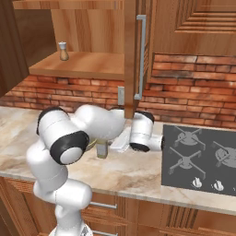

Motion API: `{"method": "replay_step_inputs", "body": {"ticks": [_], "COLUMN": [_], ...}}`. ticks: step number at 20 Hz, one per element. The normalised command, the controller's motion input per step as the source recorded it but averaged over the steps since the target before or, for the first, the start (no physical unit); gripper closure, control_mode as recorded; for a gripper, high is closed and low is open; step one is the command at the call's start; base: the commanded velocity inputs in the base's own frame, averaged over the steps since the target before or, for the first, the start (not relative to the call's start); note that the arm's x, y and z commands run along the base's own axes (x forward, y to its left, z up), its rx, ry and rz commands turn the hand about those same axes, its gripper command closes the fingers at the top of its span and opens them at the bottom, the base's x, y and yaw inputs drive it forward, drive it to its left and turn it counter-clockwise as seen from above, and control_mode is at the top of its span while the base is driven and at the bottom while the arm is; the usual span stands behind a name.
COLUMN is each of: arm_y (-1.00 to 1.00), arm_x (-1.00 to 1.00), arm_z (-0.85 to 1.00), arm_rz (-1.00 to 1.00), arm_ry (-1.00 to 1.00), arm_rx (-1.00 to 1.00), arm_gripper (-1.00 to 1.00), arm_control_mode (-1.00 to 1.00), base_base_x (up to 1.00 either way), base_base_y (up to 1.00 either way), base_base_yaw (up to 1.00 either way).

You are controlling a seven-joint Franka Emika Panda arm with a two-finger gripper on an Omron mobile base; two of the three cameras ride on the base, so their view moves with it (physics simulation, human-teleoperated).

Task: Retrieve the bottle and the shaker from the cabinet and place them next to the mixing bowl on the counter. Then add garlic from the fridge to the mixing bowl.

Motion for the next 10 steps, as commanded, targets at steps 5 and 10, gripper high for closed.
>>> {"method": "replay_step_inputs", "body": {"ticks": [5,10], "arm_y": [0.00,0.01], "arm_x": [-0.06,-0.32], "arm_z": [0.54,0.69], "arm_rz": [-0.25,-0.33], "arm_ry": [0.00,0.00], "arm_rx": [0.00,0.00], "arm_gripper": [-1.00,-1.00], "arm_control_mode": [-1.00,-1.00], "base_base_x": [0.00,0.00], "base_base_y": [0.00,0.00], "base_base_yaw": [0.00,0.00]}}
